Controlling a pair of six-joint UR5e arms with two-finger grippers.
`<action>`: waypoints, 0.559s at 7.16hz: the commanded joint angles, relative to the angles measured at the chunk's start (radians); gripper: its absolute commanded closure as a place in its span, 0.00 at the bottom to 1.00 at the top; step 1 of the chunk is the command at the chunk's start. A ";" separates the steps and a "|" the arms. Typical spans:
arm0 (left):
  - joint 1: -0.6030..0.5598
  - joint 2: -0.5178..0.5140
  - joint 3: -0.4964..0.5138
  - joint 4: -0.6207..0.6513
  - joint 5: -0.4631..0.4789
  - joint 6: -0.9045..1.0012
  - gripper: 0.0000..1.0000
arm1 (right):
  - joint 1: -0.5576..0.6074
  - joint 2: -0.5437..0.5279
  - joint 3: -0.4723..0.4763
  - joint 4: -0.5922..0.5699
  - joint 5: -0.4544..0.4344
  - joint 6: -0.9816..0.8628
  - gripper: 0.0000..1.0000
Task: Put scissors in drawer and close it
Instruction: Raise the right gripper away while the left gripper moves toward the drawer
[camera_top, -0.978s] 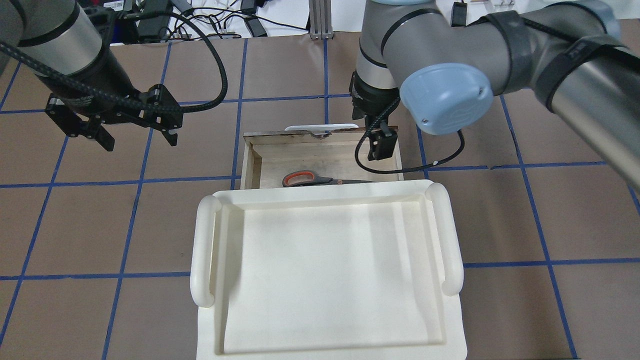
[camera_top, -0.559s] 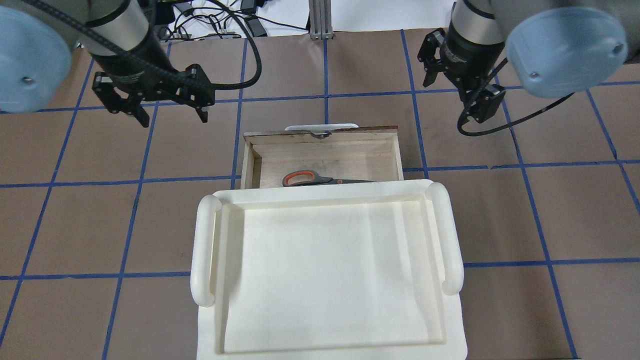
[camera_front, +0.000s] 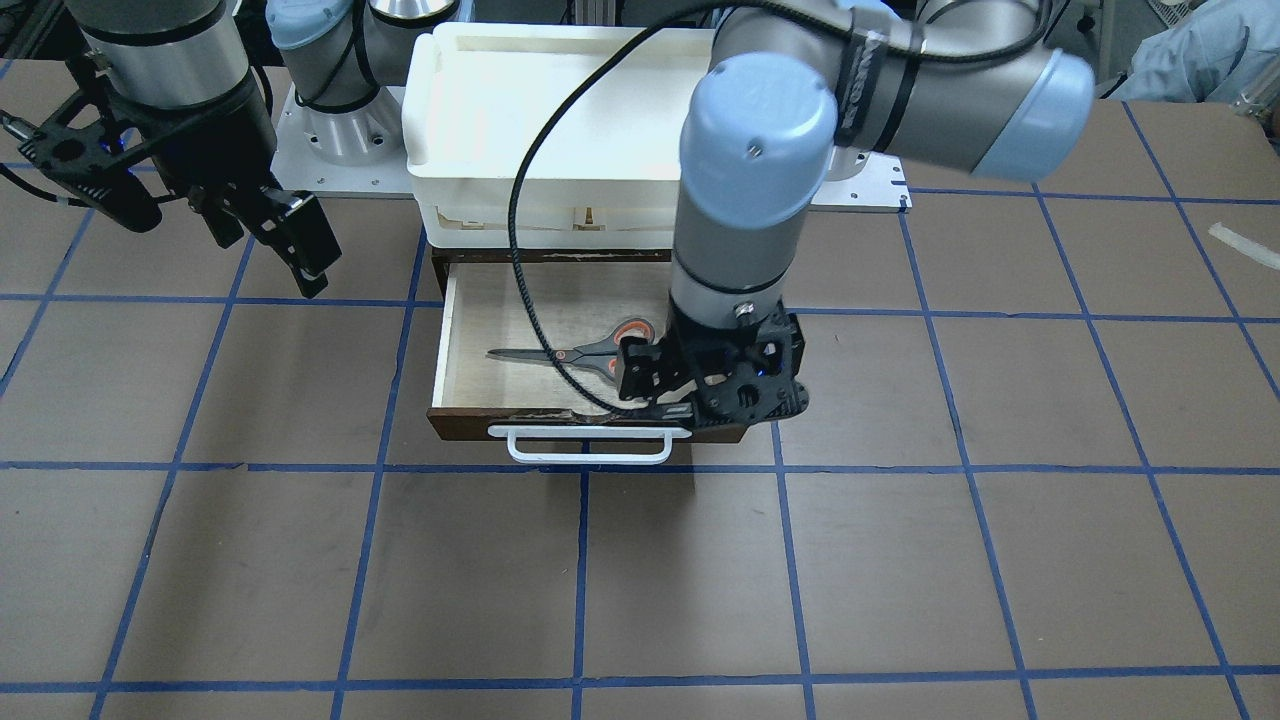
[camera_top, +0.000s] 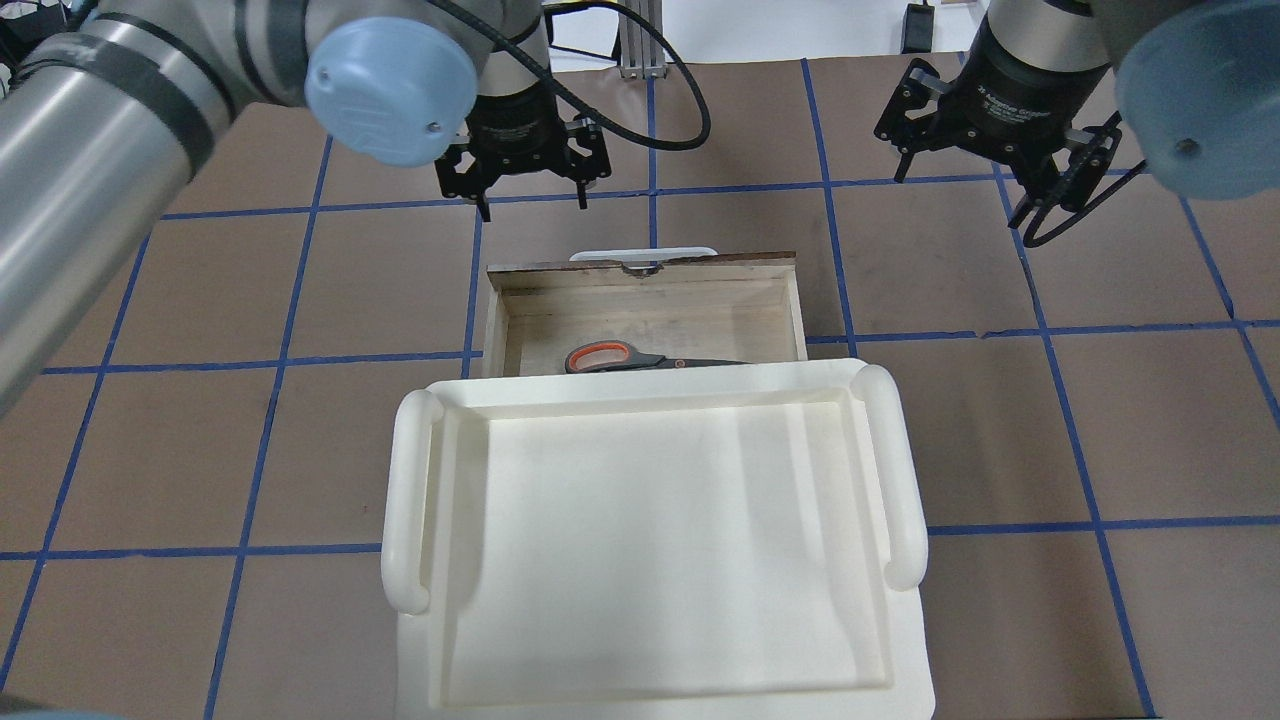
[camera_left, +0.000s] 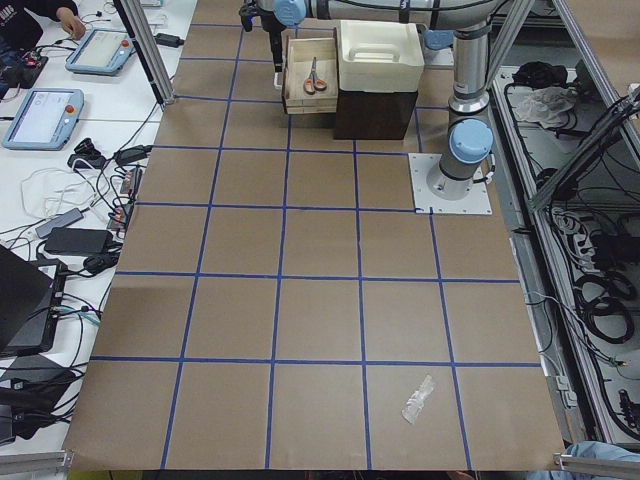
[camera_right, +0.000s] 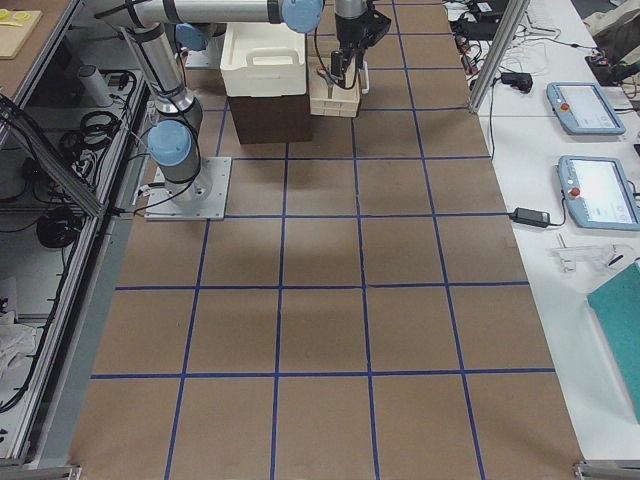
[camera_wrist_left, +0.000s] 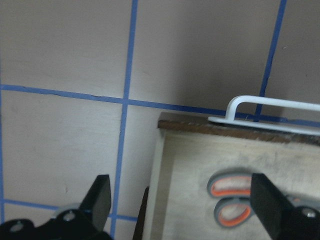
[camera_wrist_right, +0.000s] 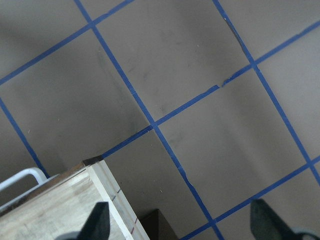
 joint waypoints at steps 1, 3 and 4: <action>-0.056 -0.169 0.096 0.066 -0.002 -0.039 0.00 | -0.006 -0.037 0.001 -0.016 -0.004 -0.308 0.00; -0.074 -0.242 0.104 0.102 -0.008 -0.040 0.00 | -0.008 -0.056 -0.002 -0.047 -0.004 -0.414 0.00; -0.079 -0.256 0.106 0.087 -0.007 -0.042 0.00 | -0.008 -0.069 -0.001 -0.036 -0.007 -0.421 0.00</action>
